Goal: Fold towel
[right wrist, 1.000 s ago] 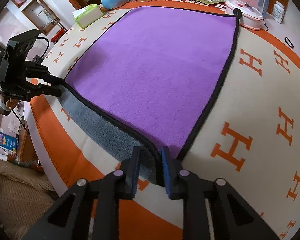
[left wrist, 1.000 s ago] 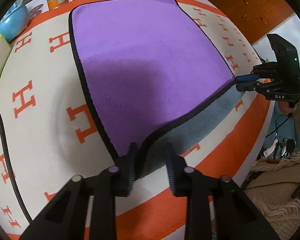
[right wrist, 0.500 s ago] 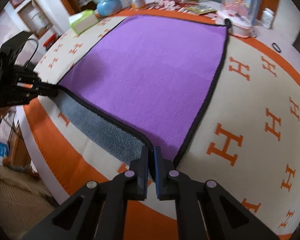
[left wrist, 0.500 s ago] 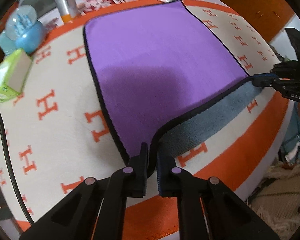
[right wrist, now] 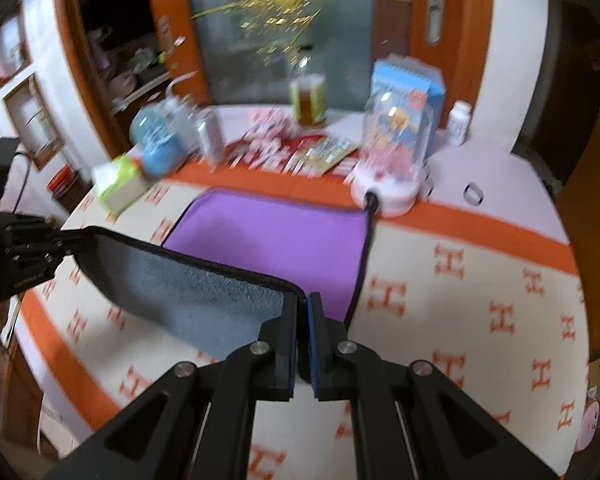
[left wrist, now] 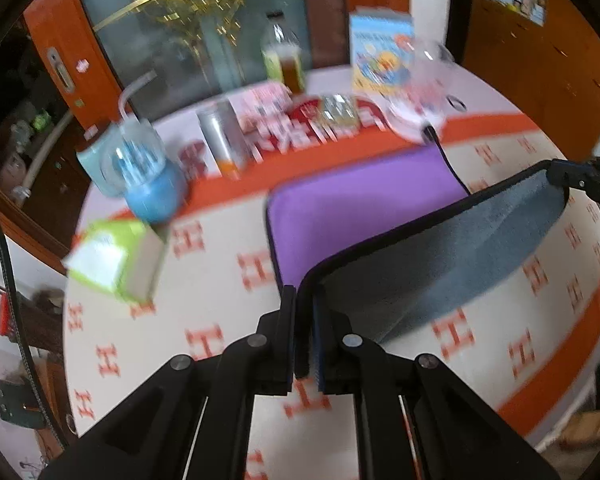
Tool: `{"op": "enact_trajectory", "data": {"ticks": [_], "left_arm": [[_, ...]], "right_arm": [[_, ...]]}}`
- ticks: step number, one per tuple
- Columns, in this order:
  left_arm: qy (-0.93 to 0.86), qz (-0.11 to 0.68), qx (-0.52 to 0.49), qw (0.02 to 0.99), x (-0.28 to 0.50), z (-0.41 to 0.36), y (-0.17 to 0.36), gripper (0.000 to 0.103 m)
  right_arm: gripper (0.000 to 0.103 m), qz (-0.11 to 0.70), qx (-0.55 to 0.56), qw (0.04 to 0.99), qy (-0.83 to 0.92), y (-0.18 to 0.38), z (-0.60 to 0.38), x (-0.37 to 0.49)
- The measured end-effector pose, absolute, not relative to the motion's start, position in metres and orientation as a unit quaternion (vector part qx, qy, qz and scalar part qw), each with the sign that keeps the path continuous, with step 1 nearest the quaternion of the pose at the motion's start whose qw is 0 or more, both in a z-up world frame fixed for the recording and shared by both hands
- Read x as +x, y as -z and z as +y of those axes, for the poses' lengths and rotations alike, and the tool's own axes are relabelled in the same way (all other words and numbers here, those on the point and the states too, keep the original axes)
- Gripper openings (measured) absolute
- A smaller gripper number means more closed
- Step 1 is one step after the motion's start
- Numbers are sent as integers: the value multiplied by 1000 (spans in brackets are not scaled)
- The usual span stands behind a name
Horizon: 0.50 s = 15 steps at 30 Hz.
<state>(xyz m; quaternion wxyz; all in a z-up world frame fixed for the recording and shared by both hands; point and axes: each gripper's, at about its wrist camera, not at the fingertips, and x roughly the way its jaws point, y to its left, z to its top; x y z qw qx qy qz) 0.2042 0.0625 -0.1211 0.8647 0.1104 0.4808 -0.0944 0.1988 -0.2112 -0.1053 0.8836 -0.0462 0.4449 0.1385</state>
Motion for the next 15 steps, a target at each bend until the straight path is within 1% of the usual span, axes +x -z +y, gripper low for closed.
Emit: {"op": "enact_trajectory", "data": {"ticks": [5,8,15], "left_arm": [[64,462,108,878,261,60,119,5],[48,470,103,875,294,59,139,5],[25,508,96,856,348,47,208,5]], "right_arm": [[5,437,-42,891,-113,107,-208,254],[5,443,-32,891,-96,121,-207,282],[5,475,-27,878,-58,177,-205,339]]}}
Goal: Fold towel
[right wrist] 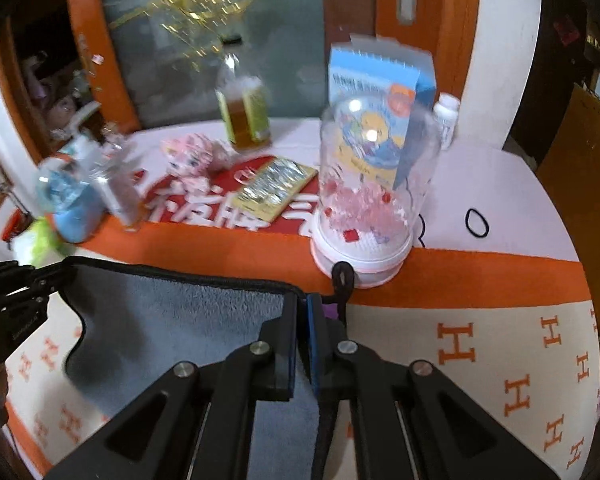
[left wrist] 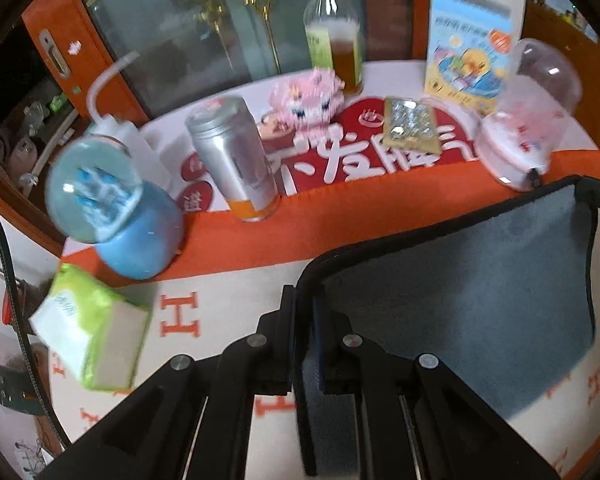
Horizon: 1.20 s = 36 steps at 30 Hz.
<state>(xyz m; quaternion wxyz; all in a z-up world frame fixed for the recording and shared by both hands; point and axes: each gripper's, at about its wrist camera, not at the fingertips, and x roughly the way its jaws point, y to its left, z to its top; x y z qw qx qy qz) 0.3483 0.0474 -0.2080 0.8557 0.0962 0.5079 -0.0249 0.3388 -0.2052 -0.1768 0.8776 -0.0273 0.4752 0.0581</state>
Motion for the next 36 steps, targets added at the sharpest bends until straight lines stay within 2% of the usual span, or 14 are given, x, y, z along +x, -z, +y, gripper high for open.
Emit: {"op": "enact_trajectory", "data": {"ticks": [8,18,20,22,24,27,29,34,36], "left_arm": [[10,533,97,840,372,40,251,6],[-5,546,93,833,381,40,262,8],[-8,547,93,832,381,41,260,17],[-12,548,86,832,378,44,253,40],[-11,544,77,835,374,47,246,54],[-8,537,72,841,362,47,235,57],[-4,534,64,843,354,47,227,61],[8,522,30,852,329,50,203,79],[14,519,15,854,320,52,192,81]], "right_arm": [[5,514,-36,856,-42,229,-206,360],[8,515,-54,855,-32,244,-199,364],[11,514,-55,856,-30,242,-200,363],[16,508,-57,859,-25,237,-200,360],[28,498,-62,865,-18,228,-201,354],[35,493,-57,868,-22,217,-204,346],[36,492,-52,869,-24,211,-206,341],[36,494,-40,868,-27,192,-204,323],[37,493,-35,869,-30,184,-202,313]]}}
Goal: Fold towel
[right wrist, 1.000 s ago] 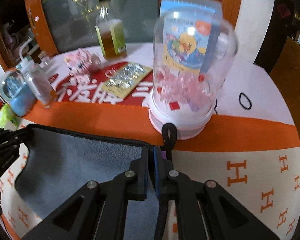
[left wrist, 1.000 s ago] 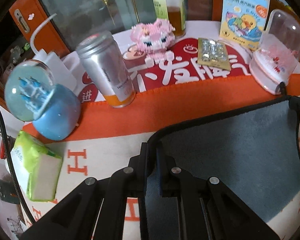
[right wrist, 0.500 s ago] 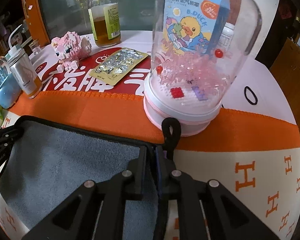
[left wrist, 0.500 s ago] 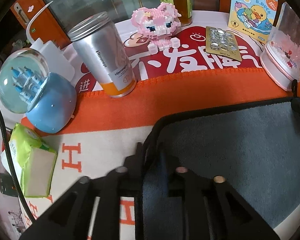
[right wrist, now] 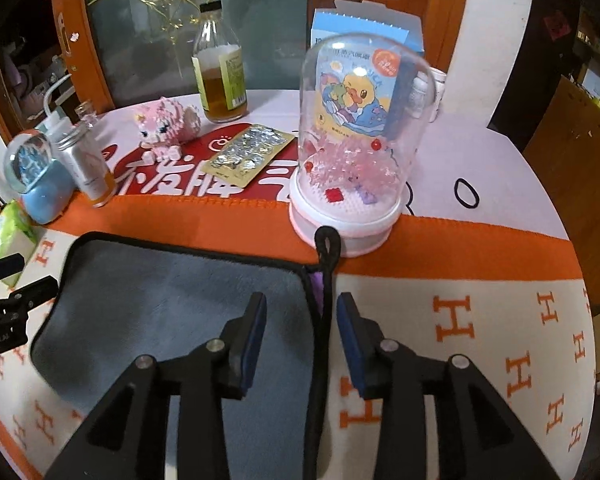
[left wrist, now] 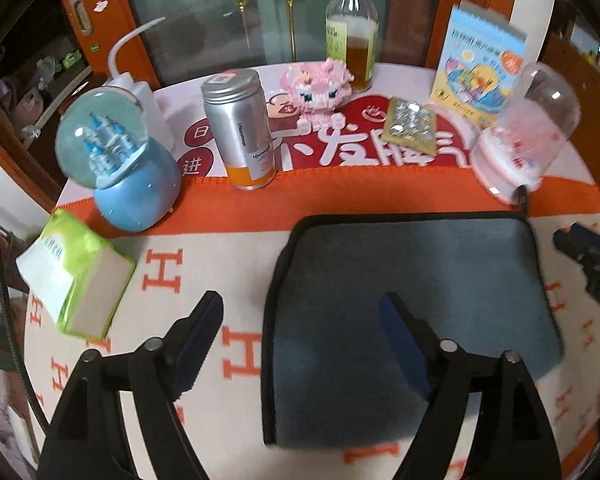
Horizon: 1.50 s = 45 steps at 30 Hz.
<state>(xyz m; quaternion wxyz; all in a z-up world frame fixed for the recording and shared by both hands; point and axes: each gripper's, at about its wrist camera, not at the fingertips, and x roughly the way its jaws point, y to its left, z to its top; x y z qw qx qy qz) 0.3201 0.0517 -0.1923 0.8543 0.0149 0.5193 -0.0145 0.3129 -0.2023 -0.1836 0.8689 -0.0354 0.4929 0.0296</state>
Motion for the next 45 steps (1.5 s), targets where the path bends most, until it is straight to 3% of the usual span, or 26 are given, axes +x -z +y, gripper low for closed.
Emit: {"op": "enact_trajectory", "data": {"ticks": [7,24,45], "left_arm": [[29,485,-12,874,271,55,141,102],[42,411,1,910,126,44,39,102],[32,388,-11,921,23,36,1,102]], "right_arm": [[51,483,-17,875,-30,147,-194,275],[67,424,16,906,-7,50,-178,126],[68,420,24,907,5,16,-190,18]]}}
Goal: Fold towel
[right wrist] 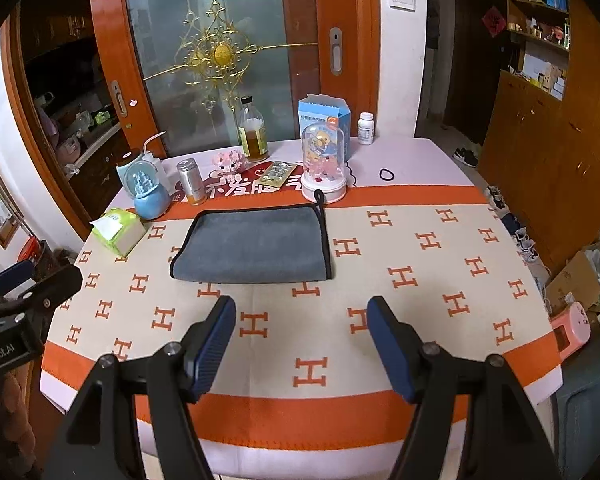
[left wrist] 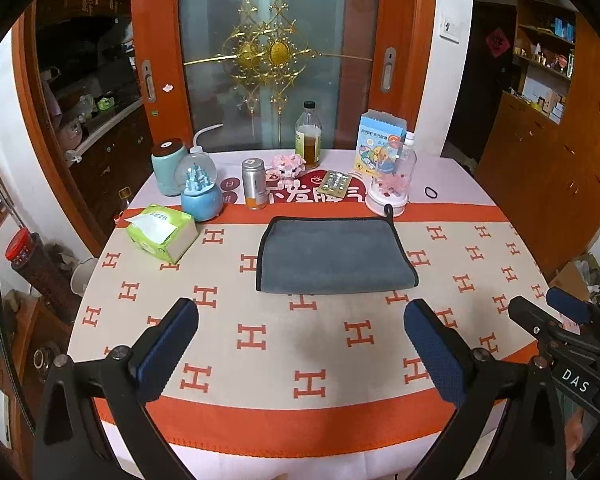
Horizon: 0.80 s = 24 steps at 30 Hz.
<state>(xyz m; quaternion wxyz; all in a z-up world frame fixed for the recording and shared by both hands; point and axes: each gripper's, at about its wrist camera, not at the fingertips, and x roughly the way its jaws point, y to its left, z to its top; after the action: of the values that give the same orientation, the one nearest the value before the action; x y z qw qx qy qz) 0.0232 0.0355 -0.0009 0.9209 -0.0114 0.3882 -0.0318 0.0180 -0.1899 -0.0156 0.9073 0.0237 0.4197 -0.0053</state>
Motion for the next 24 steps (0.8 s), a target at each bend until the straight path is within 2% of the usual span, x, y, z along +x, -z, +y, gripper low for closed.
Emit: {"op": "enact_trajectory", "data": {"ticks": [24], "left_arm": [[10,419,-21,908,0,0,14,102]], "right_arm": [[68,427,33,903,-26,16,-205,-2]]}}
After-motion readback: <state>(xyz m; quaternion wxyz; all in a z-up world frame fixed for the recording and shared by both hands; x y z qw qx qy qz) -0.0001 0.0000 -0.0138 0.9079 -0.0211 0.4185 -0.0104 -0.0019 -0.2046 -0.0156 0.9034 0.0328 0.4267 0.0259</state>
